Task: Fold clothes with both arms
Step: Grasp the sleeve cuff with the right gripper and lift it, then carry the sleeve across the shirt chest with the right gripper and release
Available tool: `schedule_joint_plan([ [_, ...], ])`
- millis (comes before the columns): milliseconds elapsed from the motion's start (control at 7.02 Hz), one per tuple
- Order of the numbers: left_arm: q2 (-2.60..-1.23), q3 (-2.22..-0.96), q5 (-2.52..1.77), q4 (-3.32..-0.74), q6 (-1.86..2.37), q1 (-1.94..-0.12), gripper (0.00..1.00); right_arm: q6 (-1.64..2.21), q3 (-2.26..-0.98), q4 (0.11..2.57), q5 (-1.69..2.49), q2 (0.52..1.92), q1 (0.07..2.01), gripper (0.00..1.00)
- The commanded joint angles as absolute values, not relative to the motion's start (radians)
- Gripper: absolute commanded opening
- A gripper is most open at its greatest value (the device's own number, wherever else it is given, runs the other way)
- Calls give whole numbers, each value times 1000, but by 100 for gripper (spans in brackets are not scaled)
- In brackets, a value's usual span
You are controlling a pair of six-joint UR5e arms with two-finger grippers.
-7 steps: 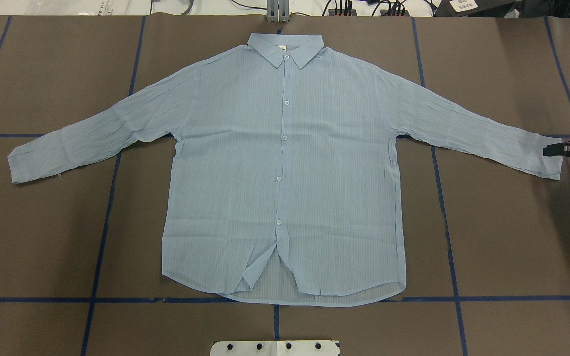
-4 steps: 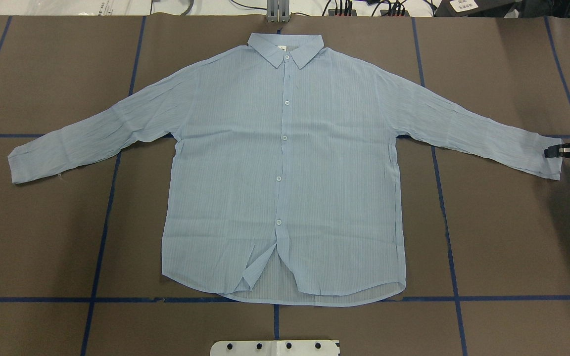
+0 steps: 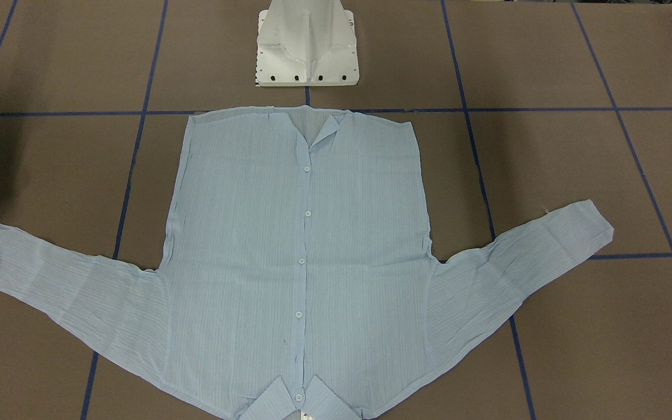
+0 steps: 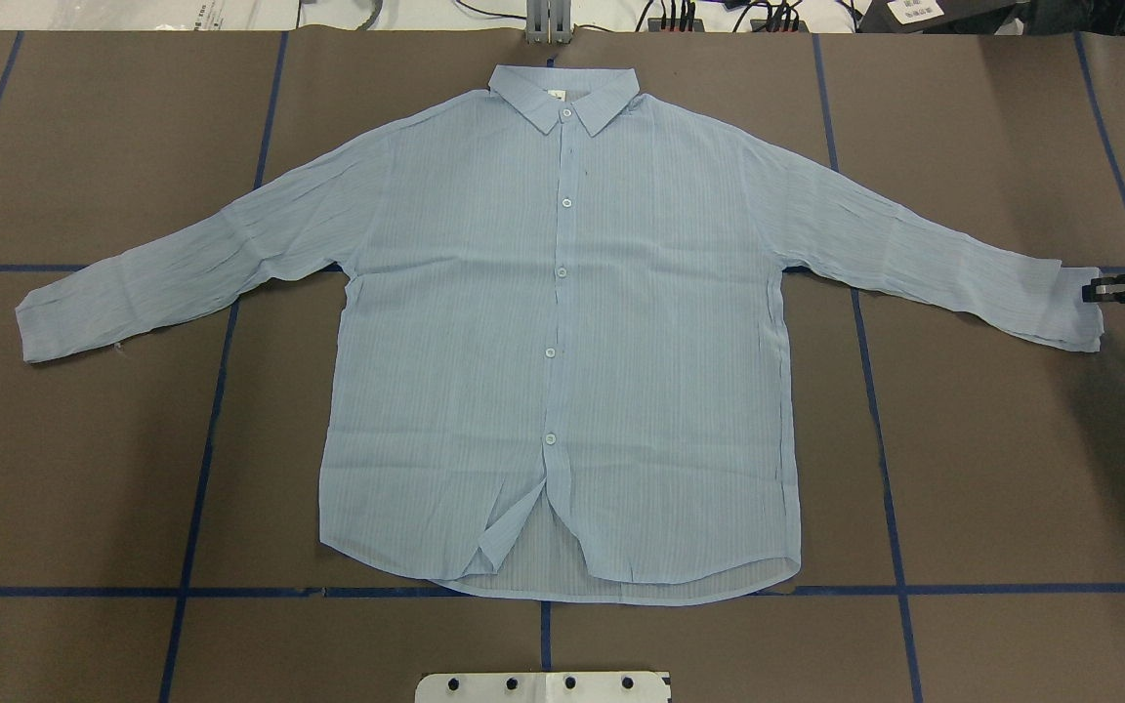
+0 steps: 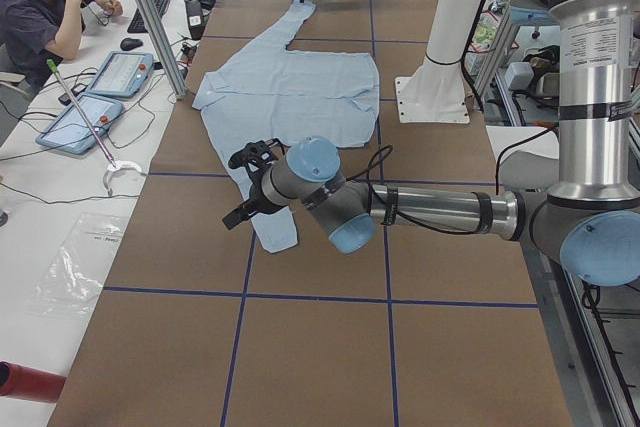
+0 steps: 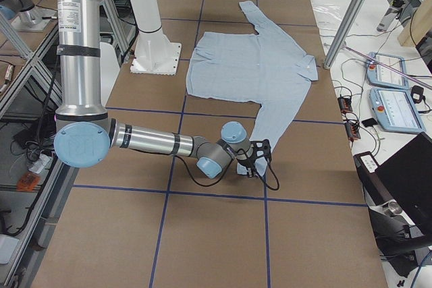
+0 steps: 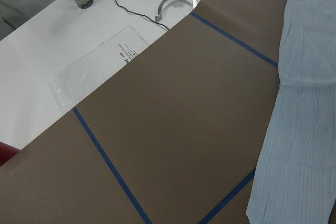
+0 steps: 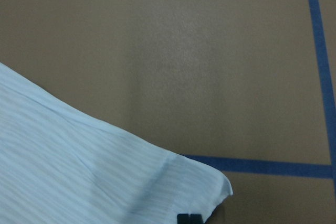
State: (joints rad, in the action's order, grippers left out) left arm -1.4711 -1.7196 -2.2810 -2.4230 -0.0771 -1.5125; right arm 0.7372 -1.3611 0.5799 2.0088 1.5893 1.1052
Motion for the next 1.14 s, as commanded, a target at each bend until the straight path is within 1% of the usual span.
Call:
schedule_joint_plan([
  [0,-1474,-1715,-2281,-2424,-77,-1513,100,739,-1446,594,2011,1562,1159,0],
  [143,-1474,-1712,-2281,-2424,-77,-1513,100,747,-1480,619,1999,1513,1164,0],
  [285,-1474,-1712,-2281,-2422,-77,-1513,100,853,-1506,673,1949,1438,1157,0],
  [428,-1474,-1712,-2281,-2422,-77,-1513,100,942,-1511,678,1856,1354,1072,0],
  [713,-1474,-1704,-2281,-2422,-75,-1513,100,1009,-1465,699,1621,1135,864,0],
  [855,-1476,-1701,-2281,-2422,-75,-1513,100,1117,-1462,709,1491,1077,791,0],
  [998,-1477,-1697,-2281,-2422,-74,-1513,100,1147,-1451,736,1404,990,726,0],
])
